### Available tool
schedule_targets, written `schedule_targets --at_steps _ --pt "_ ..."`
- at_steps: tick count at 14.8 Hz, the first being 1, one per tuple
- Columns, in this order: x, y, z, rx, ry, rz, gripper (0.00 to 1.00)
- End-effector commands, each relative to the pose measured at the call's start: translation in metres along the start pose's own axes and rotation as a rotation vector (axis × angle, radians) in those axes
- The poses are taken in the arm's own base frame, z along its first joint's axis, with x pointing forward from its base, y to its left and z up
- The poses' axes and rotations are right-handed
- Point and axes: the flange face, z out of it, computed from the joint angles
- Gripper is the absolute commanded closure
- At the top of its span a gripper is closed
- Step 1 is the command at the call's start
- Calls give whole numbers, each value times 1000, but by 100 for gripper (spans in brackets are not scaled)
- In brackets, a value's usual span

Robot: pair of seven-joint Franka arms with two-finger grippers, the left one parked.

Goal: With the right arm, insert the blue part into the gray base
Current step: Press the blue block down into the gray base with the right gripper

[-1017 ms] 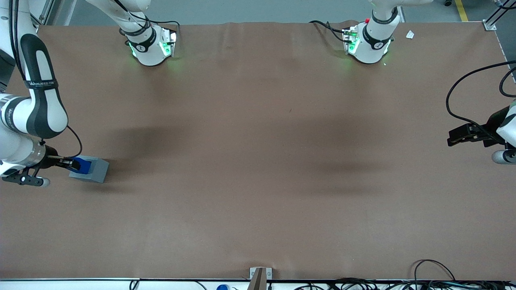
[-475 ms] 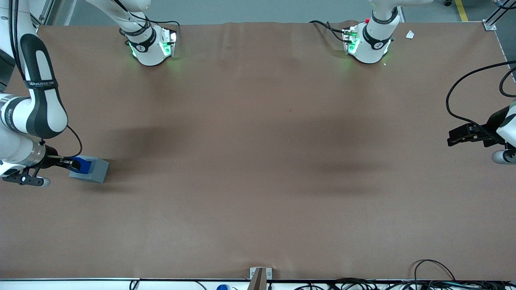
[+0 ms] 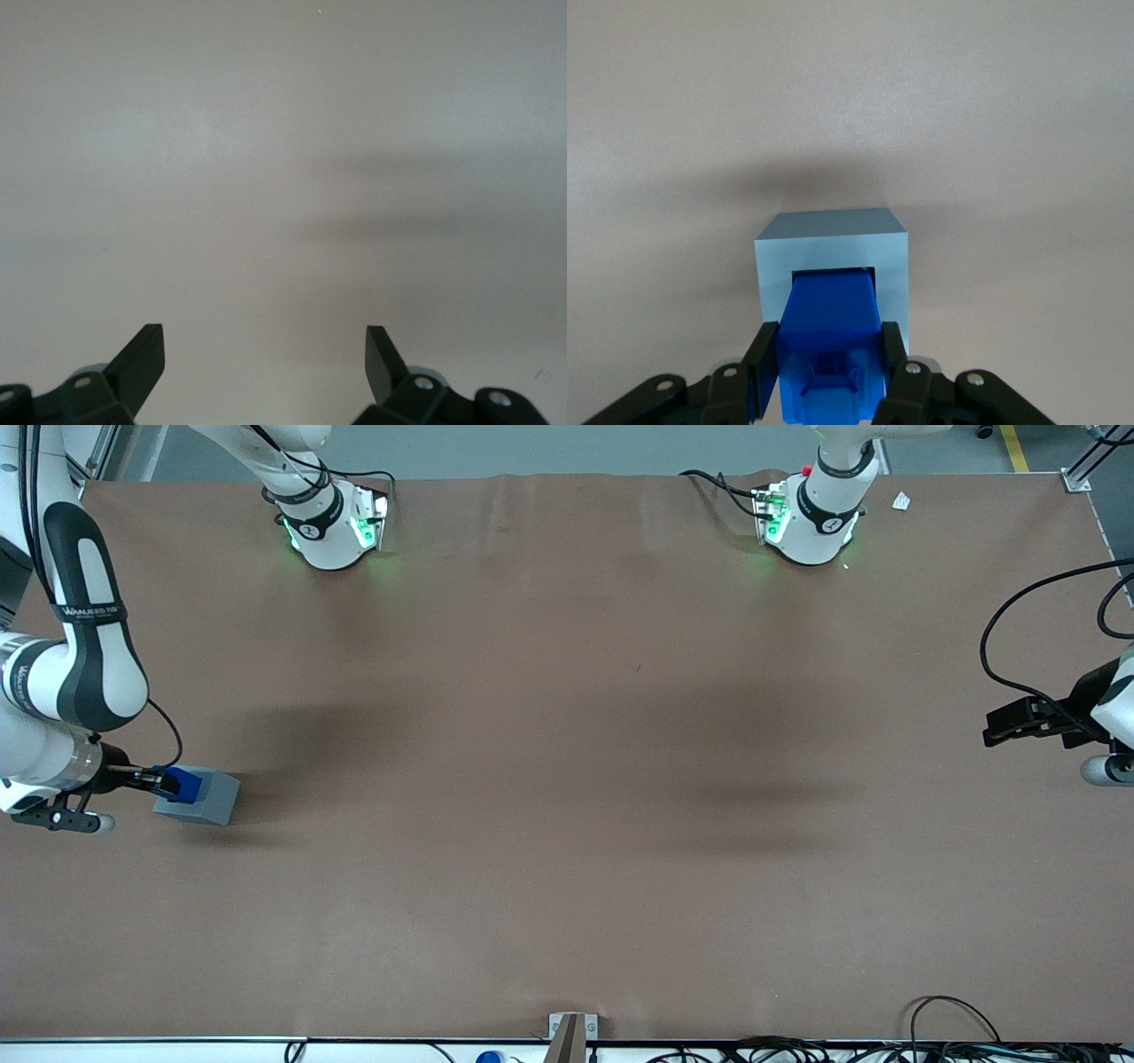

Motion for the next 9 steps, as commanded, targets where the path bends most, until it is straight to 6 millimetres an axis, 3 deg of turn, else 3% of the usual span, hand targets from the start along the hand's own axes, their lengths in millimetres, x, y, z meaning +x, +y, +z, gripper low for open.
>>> schedule_targets --at_steps 1,2,3,4,5,9 --pt "1 3 2 22 -15 -8 92" --pt "1 3 4 22 -17 -8 82" --pt "2 3 6 22 -18 -10 53" --pt "2 3 7 22 -18 -16 5" --pt "2 3 6 21 -17 -18 0" --pt "8 -1 -7 18 3 -28 0"
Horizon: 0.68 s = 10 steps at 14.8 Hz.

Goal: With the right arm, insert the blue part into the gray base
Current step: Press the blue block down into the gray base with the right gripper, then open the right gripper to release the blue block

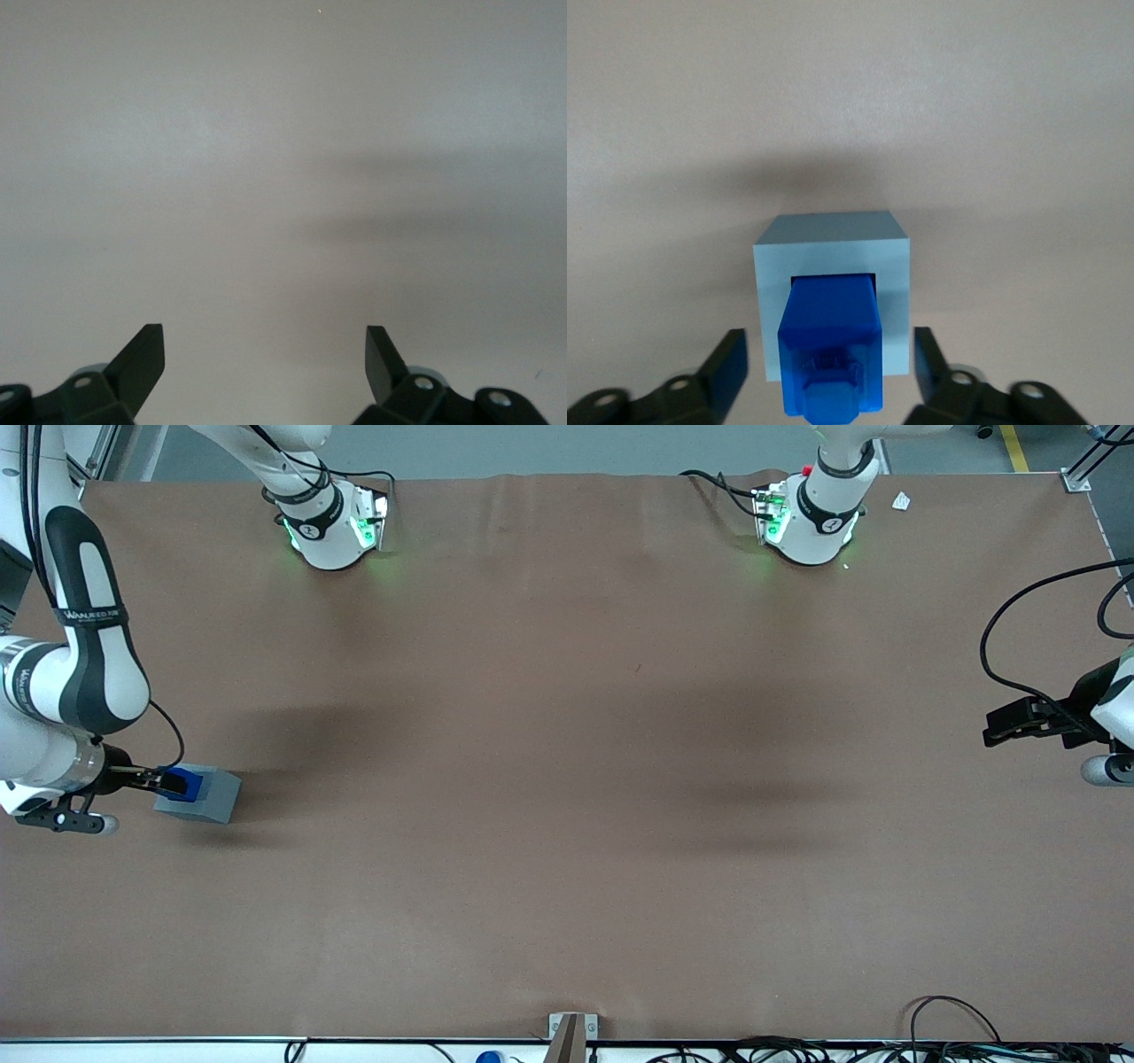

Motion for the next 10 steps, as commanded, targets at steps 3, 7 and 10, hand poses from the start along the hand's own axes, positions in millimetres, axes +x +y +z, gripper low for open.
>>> schedule_targets --at_steps 3,7,10 --pt "4 -23 -42 26 -48 -43 0" --pt "-1 -57 -143 75 -67 -86 0" --pt "-24 -82 -210 72 3 -128 0"
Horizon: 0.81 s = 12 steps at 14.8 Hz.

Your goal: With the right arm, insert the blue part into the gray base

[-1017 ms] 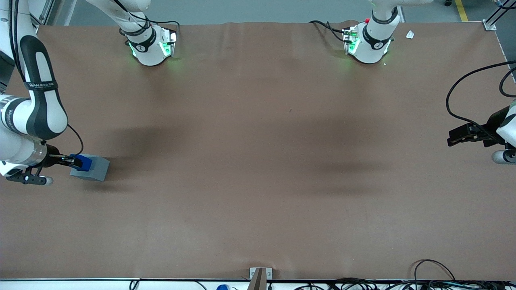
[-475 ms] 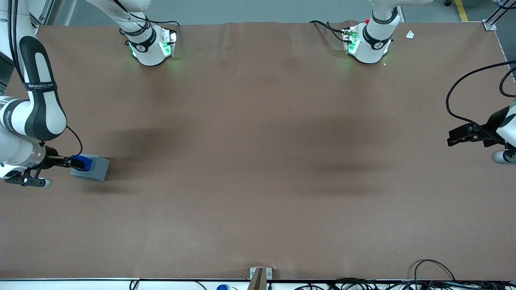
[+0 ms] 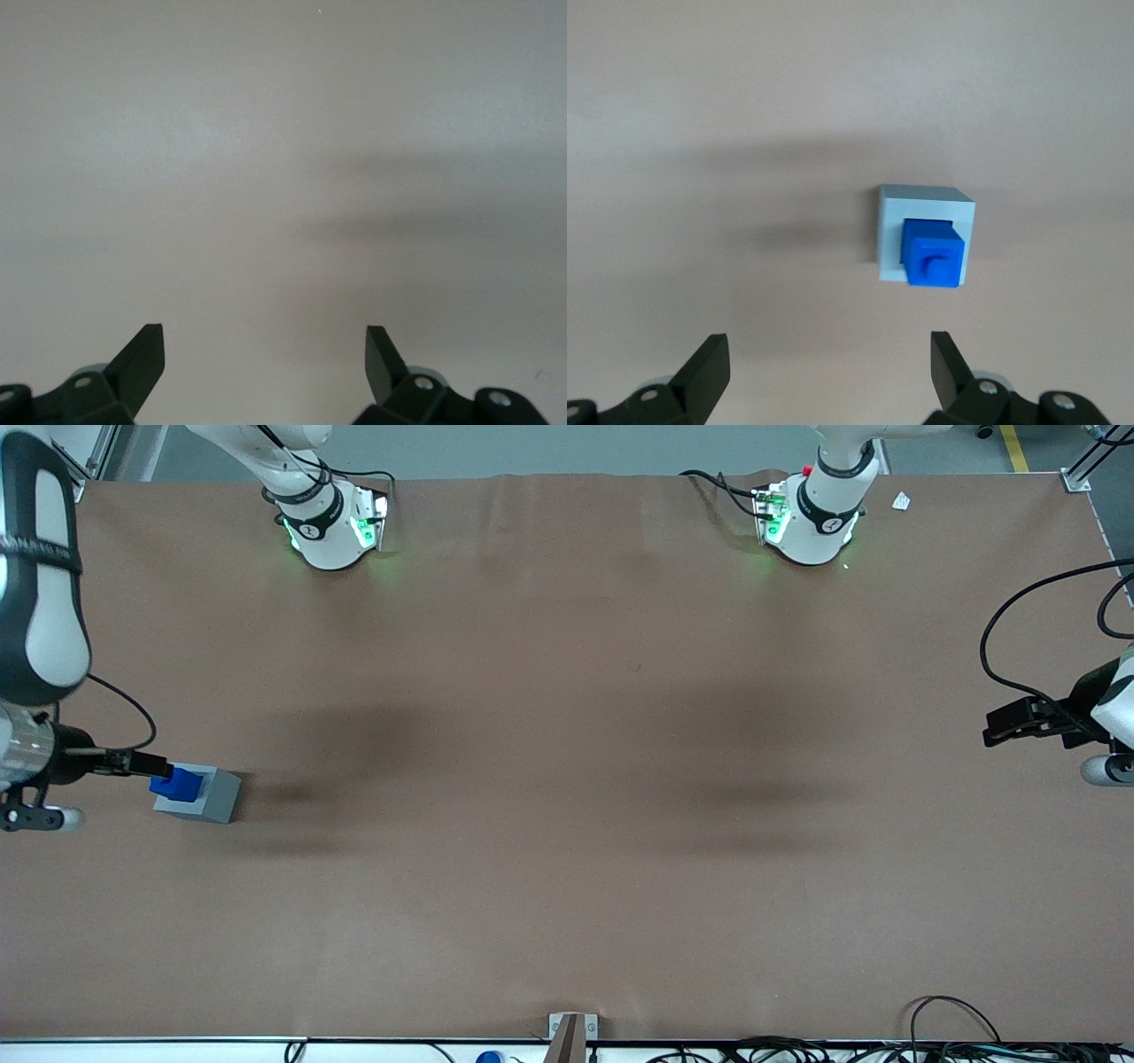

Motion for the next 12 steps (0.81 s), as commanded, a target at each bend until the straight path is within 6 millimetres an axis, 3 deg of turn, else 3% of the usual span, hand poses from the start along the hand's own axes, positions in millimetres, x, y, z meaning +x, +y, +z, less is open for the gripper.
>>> schedule_targets --at_steps 1,4,6,9,12 --pt "-31 -19 -54 16 61 -35 0" --pt "-72 -51 -101 48 99 -77 0" --pt "-109 -77 -120 40 134 -112 0" --pt "-153 -83 -125 36 183 -126 0" --pt "-171 -92 -113 37 160 -147 0"
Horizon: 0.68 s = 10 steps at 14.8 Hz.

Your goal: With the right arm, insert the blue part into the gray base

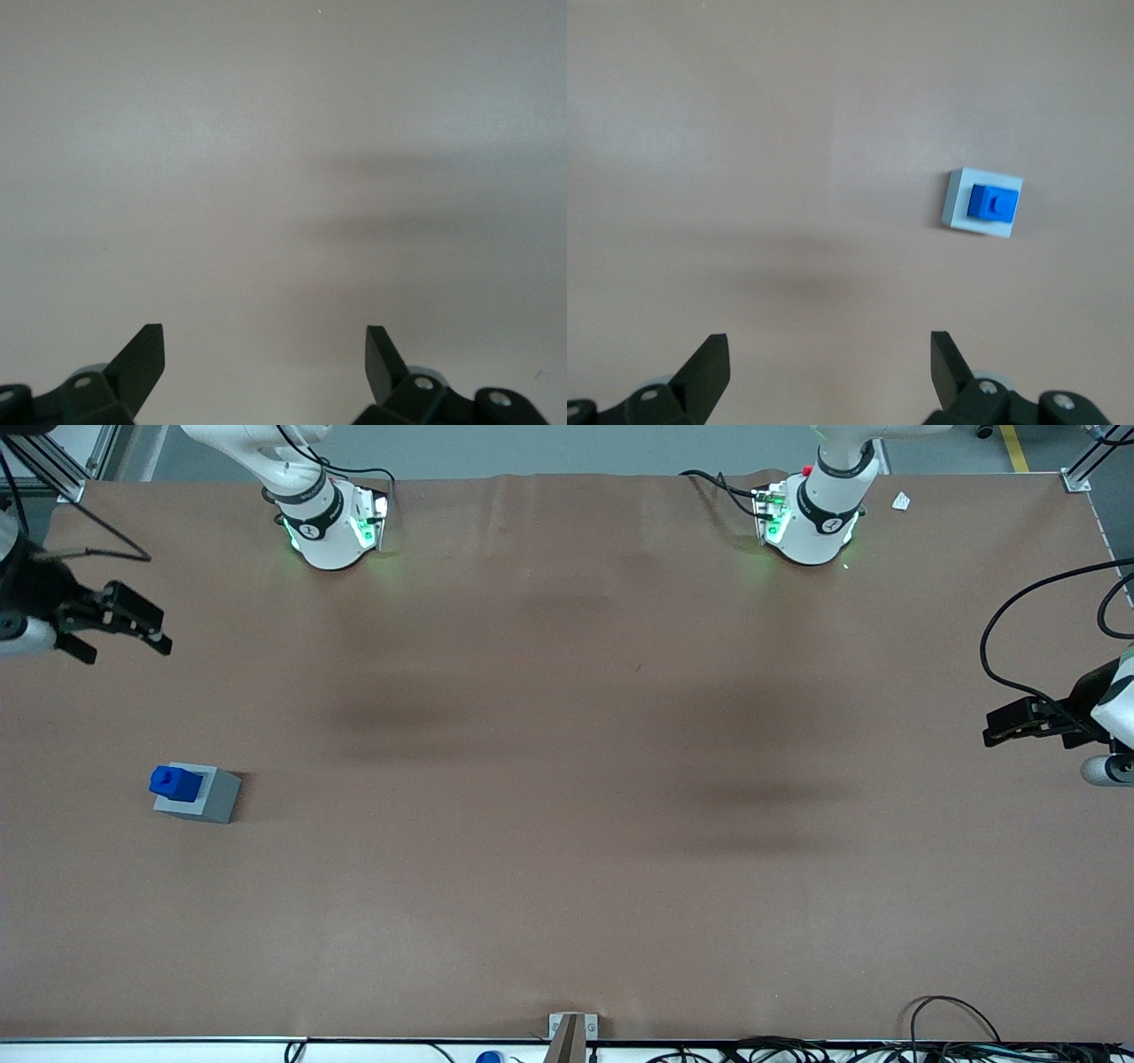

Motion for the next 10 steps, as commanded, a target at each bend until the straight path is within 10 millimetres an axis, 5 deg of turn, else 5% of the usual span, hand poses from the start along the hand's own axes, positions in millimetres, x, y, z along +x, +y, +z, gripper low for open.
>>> schedule_targets --at_steps 1,5,10 --pt "-25 -6 13 5 1 -9 0" --pt "-28 3 -26 5 -9 -5 0" --pt "-15 12 -26 7 -28 12 0"
